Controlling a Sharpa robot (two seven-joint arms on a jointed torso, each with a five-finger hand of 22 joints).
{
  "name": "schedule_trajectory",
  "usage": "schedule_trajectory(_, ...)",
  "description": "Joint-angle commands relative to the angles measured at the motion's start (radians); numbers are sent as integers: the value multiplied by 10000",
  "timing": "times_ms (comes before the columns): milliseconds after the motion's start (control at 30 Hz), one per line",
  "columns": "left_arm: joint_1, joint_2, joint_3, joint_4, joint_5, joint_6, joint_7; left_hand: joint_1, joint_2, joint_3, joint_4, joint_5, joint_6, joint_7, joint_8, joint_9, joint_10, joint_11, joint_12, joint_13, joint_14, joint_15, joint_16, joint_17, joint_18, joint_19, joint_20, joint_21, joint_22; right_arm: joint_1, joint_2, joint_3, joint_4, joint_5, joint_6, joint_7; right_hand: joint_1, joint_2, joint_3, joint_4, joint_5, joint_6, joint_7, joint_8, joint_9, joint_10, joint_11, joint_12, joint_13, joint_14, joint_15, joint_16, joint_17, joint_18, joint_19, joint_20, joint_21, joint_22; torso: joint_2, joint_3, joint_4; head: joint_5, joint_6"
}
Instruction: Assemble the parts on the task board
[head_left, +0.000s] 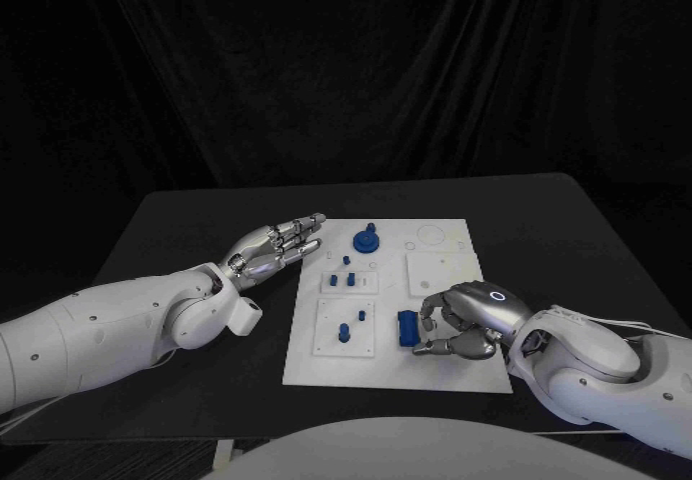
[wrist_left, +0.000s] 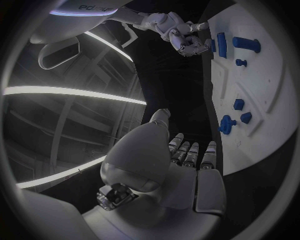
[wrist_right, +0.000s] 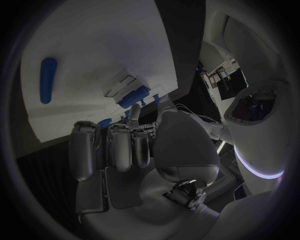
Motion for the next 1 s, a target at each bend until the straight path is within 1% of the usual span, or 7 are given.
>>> schedule_trajectory(33,-13,-8,10,19,31,13,249,121,19,-8,-47,59,58,90,42,10,17,51,55,14,-4,54,-37,-10,191,6,41,-34,-14,229,-261,9,217,462,-1080,507,-386,271,14,2,169,341,63,-621,-833,1033,120,54,2627,608,77,82,176,-75,657,114,79,2318,3,1,3,16,2)
schedule_trajectory(100,-14,-9,10,10,31,-14,312,121,18,-7,-48,60,57,89,42,9,17,51,56,14,-4,53,-37,-10,192,6,40,-34,-14,603,-518,10,401,581,-1155,524,-858,422,-57,-67,1623,729,129,-1473,-1871,1033,263,54,2627,625,131,134,279,-94,683,200,147,2339,-2,1,-2,4,2)
schedule_trajectory(133,-14,-4,10,8,31,-29,342,124,17,-5,-52,66,73,88,48,11,18,51,63,15,-4,51,-37,-10,193,6,38,-34,-14,815,-629,10,478,661,-1063,437,-717,384,37,-7,3825,1018,233,-2185,-2570,1033,327,54,2627,852,239,630,1525,-133,739,253,288,2387,-5,2,-4,-1,2)
schedule_trajectory(233,-14,20,10,-2,32,-71,431,136,-20,-8,-83,78,162,98,86,19,30,63,104,24,-4,45,-37,-10,198,6,37,-34,-14,1469,-862,11,611,1084,-353,-66,-758,423,85,-29,4669,1848,362,-3432,-3837,1033,407,54,2627,930,351,832,2049,-176,816,395,475,2449,-10,1,-10,-29,2)
schedule_trajectory(400,-15,67,10,-26,32,-161,580,159,-15,12,-112,112,193,107,105,18,46,79,148,32,-4,49,-37,-10,201,6,43,-34,-14,2275,-968,11,596,1509,1854,-1487,741,167,697,-865,6676,2424,205,-3808,-4239,1033,329,54,2627,969,265,908,2278,-140,755,317,368,2407,-12,2,-3,-57,2)
schedule_trajectory(633,-16,62,10,-7,32,-378,881,225,-10,71,-186,227,245,115,136,19,123,109,397,81,-4,48,-37,-10,201,6,48,-34,-14,2767,-759,10,215,1624,4487,-3368,844,267,806,-901,2267,2434,237,-3454,-3952,1033,424,54,2627,1020,356,990,2524,-169,803,375,471,2442,2,-2,1,-6,2)
schedule_trajectory(1000,-17,49,10,11,-69,-923,1390,-244,-89,-205,727,-403,140,-219,123,-8,148,-158,528,84,-4,-303,-37,-10,164,6,-343,-34,-14,2887,-461,10,-526,3153,5638,-4135,-181,467,685,-108,1800,2485,309,-3883,-4257,1033,489,54,2627,923,398,838,2096,-72,634,430,119,2311,10,-10,27,-43,2)
